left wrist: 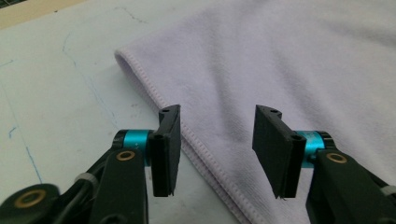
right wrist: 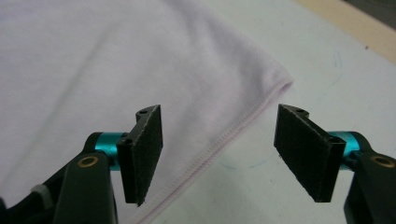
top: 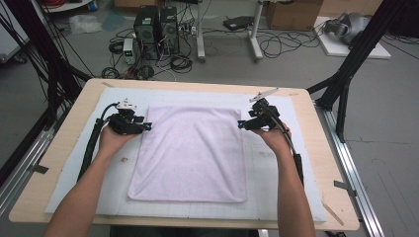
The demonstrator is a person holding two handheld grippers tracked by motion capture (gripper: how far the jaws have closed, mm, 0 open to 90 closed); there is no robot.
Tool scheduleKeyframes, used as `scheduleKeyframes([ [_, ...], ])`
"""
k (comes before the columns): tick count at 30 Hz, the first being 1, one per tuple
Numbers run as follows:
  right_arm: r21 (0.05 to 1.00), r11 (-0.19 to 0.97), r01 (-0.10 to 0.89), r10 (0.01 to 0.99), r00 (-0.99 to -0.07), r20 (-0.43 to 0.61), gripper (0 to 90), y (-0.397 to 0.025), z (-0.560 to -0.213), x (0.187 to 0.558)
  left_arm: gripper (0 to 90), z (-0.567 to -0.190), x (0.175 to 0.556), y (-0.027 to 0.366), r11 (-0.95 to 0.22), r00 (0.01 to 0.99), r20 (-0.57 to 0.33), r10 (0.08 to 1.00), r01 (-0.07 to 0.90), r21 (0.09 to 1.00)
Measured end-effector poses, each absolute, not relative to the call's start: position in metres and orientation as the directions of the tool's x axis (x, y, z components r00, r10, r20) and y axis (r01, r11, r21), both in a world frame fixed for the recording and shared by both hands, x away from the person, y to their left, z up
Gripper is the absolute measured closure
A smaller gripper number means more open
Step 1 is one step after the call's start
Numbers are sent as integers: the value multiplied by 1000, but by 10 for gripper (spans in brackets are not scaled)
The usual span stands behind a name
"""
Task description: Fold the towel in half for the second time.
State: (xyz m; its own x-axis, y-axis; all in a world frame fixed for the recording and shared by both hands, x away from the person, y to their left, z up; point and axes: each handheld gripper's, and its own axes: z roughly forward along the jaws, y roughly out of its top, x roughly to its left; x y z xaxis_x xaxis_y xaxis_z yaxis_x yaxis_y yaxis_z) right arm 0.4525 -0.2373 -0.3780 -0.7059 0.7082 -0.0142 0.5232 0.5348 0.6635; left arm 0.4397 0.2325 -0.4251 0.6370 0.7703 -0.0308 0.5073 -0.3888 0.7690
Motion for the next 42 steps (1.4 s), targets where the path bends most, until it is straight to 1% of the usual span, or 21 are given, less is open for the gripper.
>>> scheduleKeyframes([
  [5,665,528,528,704,-711,6,342,-231,-402,468,542,-437,448,236,-367,609,-62,791,552,749],
  [7,660,540,522,699,-715,-6,347,-228,-409,472,542,-440,449,236,-355,603,-70,794,555,753],
  [10,669,526,525,702,-712,6,358,-226,-416,476,545,-442,451,234,-338,596,-78,799,553,761],
  [17,668,498,554,725,-688,31,371,-226,-433,480,589,-445,453,233,-342,595,-76,800,556,757],
  [19,671,486,559,732,-680,37,371,-227,-439,480,587,-445,454,234,-332,586,-81,806,561,758],
  [21,685,457,568,740,-670,63,384,-229,-441,481,583,-443,455,235,-329,580,-87,810,571,752],
  [23,686,457,566,740,-670,60,394,-230,-441,480,566,-441,458,235,-339,583,-88,807,581,740],
  [28,691,444,571,750,-659,63,436,-231,-442,480,568,-439,463,227,-369,587,-73,806,594,715],
  [30,696,440,567,750,-659,63,466,-232,-442,480,594,-439,464,229,-356,577,-85,812,605,712],
  [34,701,422,575,754,-652,80,537,-233,-443,480,681,-439,465,230,-344,570,-100,816,616,709],
  [36,702,421,575,748,-658,90,605,-233,-443,479,735,-439,465,231,-333,574,-125,809,623,708],
  [37,701,419,576,743,-662,99,636,-233,-443,479,782,-439,465,231,-325,573,-137,808,627,708],
  [40,701,414,580,722,-678,134,749,-233,-443,480,820,-439,466,230,-323,575,-150,804,636,701],
  [42,699,413,584,717,-682,146,792,-232,-443,480,834,-438,466,230,-324,574,-150,805,637,699],
])
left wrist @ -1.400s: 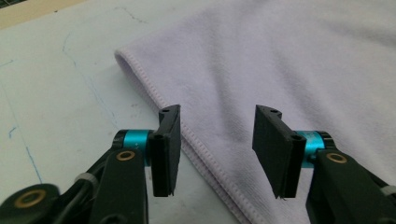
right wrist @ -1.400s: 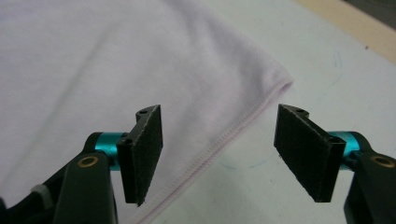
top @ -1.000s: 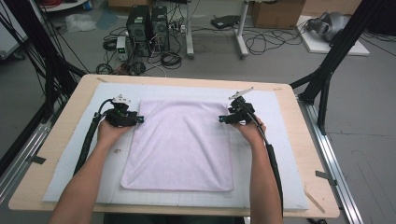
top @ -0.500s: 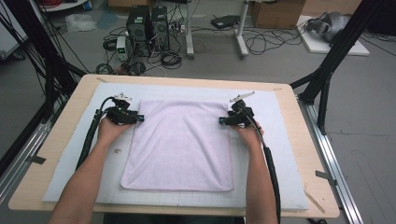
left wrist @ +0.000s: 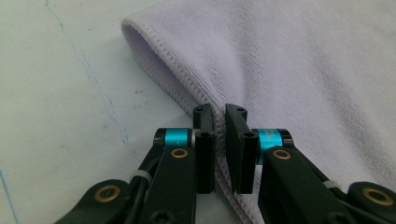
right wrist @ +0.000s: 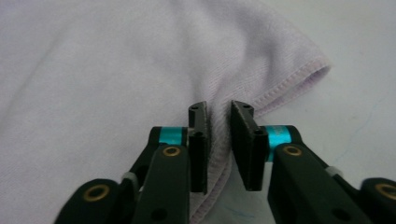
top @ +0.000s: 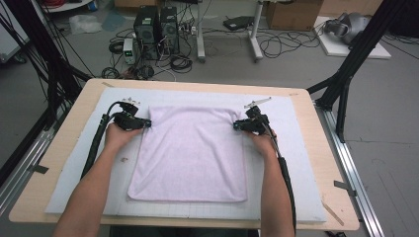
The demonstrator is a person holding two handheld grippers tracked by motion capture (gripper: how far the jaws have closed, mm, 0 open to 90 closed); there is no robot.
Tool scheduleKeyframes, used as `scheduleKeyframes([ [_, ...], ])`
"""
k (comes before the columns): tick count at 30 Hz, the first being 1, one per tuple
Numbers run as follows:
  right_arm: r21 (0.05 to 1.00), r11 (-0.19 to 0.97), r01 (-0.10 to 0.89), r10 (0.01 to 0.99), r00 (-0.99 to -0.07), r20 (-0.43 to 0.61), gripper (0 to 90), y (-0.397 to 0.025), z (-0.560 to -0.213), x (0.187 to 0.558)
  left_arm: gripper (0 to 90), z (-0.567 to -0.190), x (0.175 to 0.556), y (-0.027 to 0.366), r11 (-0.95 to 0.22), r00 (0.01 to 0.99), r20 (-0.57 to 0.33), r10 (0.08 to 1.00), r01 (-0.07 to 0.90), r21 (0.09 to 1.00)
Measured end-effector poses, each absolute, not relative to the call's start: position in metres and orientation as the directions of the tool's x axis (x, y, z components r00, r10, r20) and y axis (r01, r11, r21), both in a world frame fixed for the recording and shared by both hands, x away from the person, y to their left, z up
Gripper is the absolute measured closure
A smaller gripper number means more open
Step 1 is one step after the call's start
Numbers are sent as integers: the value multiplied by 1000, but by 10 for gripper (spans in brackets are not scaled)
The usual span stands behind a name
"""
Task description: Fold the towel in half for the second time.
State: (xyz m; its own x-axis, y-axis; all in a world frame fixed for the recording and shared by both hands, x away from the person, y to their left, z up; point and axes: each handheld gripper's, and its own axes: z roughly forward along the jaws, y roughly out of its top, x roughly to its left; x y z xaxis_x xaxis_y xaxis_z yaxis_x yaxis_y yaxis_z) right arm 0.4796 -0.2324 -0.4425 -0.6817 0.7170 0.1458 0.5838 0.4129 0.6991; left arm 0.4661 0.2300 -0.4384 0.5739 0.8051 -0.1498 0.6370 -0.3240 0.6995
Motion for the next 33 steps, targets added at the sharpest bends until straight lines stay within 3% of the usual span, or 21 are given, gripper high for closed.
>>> scheduleKeyframes([
  [6,706,413,575,705,-693,151,818,-233,-435,477,847,-430,463,232,-315,576,-138,806,614,724],
  [13,769,395,502,649,-745,154,820,-240,-397,458,849,-397,438,238,-354,648,-91,756,522,776],
  [19,785,428,448,566,-810,154,819,-248,-376,406,848,-391,382,254,-330,694,-96,714,454,827],
  [24,730,491,475,506,-838,205,772,-252,-400,357,827,-422,331,263,-387,740,-124,661,478,789],
  [26,689,541,483,502,-842,197,704,-252,-411,344,769,-434,320,267,-406,740,-130,660,497,767],
  [27,687,551,475,501,-846,183,654,-255,-415,340,694,-437,317,269,-412,735,-127,666,504,759],
  [31,727,485,486,542,-819,186,490,-265,-410,342,528,-430,320,273,-406,729,-113,676,496,768],
  [33,743,465,482,552,-813,182,459,-264,-404,348,492,-421,327,270,-397,732,-111,672,483,781],
])
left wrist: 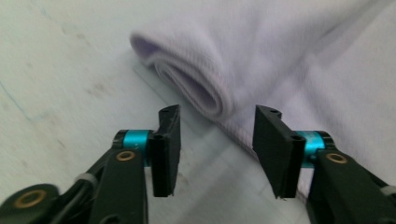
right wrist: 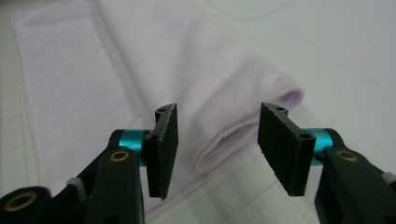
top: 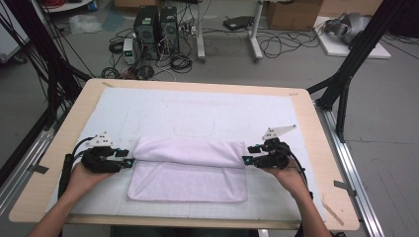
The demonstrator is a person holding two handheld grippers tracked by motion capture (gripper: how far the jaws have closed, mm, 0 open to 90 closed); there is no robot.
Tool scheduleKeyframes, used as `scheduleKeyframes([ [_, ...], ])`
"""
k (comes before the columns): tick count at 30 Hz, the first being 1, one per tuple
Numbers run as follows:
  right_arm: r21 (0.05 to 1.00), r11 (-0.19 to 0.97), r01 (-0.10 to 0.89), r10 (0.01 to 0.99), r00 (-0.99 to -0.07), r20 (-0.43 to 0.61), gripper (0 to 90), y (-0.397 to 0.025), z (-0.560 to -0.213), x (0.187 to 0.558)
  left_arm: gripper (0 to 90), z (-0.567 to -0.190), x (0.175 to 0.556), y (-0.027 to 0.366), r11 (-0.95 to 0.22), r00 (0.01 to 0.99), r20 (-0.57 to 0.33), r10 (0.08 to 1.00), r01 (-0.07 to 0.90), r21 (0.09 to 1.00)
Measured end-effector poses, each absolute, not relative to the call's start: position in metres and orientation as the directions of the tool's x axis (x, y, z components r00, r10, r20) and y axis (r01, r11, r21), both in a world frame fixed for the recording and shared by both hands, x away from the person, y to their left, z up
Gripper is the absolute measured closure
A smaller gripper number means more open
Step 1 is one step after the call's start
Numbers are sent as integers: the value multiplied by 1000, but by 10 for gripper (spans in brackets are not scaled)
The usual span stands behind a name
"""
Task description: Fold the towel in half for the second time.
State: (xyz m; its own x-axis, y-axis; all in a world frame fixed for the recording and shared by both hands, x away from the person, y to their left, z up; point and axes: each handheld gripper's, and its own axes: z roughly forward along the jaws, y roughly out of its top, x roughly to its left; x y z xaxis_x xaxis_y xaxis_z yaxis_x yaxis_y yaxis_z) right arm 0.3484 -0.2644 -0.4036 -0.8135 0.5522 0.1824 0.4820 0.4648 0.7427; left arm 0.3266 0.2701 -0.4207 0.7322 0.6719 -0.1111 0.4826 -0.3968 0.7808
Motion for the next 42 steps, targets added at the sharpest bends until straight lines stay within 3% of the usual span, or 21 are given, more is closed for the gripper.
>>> scheduleKeyframes([
  [5,758,464,458,566,-812,144,404,-251,-393,372,436,-406,354,254,-376,722,-108,683,475,796],
  [10,730,444,520,577,-789,212,379,-242,-410,399,417,-419,377,243,-360,695,-144,705,525,771],
  [12,703,448,552,574,-781,248,382,-240,-420,404,455,-429,383,244,-371,690,-185,699,572,732],
  [13,691,444,571,569,-775,275,437,-240,-423,406,561,-431,385,245,-374,695,-206,689,584,721],
  [15,675,459,578,519,-791,324,671,-239,-428,407,758,-429,384,248,-359,705,-216,676,571,738],
  [16,674,465,574,507,-797,329,767,-239,-427,405,793,-426,382,249,-349,709,-214,672,557,754],
  [17,685,465,561,497,-806,323,814,-238,-425,403,809,-421,378,249,-348,718,-203,666,539,767],
  [21,737,449,505,475,-833,282,829,-240,-403,387,816,-403,360,253,-348,744,-170,646,485,803],
  [28,831,421,364,380,-902,203,805,-252,-364,319,773,-396,295,264,-333,792,-138,595,399,855],
  [31,834,420,357,346,-913,217,679,-261,-370,292,615,-403,272,270,-359,787,-107,607,392,847],
  [36,823,424,377,391,-896,209,597,-266,-380,287,473,-402,271,265,-388,794,-86,602,385,837],
  [42,778,516,357,362,-915,180,549,-239,-402,292,470,-408,272,251,-414,822,-105,559,387,824],
])
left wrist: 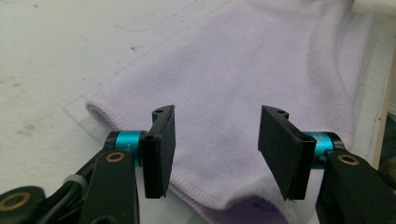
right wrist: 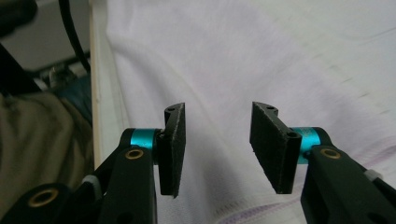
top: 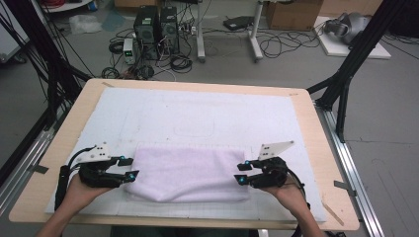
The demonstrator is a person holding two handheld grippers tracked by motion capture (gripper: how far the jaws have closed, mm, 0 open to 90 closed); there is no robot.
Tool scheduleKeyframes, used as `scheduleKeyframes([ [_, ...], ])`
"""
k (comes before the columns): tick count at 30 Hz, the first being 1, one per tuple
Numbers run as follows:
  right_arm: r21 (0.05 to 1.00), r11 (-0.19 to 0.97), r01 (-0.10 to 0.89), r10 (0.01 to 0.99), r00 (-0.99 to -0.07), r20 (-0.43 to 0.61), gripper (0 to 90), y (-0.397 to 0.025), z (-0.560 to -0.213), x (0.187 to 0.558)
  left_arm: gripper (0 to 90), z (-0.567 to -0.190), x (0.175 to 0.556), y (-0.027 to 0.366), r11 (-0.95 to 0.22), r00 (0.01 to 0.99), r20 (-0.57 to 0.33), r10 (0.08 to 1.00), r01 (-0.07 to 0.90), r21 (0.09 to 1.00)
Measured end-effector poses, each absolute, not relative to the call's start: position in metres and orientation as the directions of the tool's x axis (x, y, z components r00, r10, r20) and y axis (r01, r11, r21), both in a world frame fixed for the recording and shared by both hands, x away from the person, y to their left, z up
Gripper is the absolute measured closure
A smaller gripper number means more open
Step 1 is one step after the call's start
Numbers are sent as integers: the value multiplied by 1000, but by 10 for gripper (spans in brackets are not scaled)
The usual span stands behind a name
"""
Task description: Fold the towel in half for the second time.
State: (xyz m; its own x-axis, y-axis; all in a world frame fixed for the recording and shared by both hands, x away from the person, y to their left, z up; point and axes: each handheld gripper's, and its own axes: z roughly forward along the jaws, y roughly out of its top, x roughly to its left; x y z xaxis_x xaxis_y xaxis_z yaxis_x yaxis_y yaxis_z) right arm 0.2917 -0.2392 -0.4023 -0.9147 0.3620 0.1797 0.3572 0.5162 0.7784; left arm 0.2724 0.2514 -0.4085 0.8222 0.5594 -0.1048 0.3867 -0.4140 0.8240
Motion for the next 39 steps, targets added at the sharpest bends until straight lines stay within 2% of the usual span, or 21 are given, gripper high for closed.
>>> scheduleKeyframes([
  [4,761,552,340,352,-923,157,542,-231,-410,291,484,-409,275,257,-417,815,-101,571,393,819],
  [9,785,511,352,415,-900,133,550,-239,-400,303,550,-402,286,257,-406,815,-103,570,389,827],
  [12,774,517,367,443,-888,125,547,-238,-400,315,550,-406,287,248,-429,834,-105,541,382,819],
  [19,736,582,346,379,-916,131,543,-230,-414,299,529,-434,267,251,-546,844,-54,533,392,741],
  [25,704,616,354,365,-920,144,546,-234,-424,286,505,-430,260,259,-543,838,-19,546,371,754],
  [32,755,559,343,433,-897,88,561,-240,-401,305,525,-413,284,252,-483,808,3,589,349,803],
  [37,739,564,369,516,-856,34,544,-239,-412,338,541,-417,317,241,-474,776,16,630,368,800],
  [39,740,550,388,538,-842,42,517,-240,-419,348,504,-422,329,237,-470,750,24,661,388,793],
])
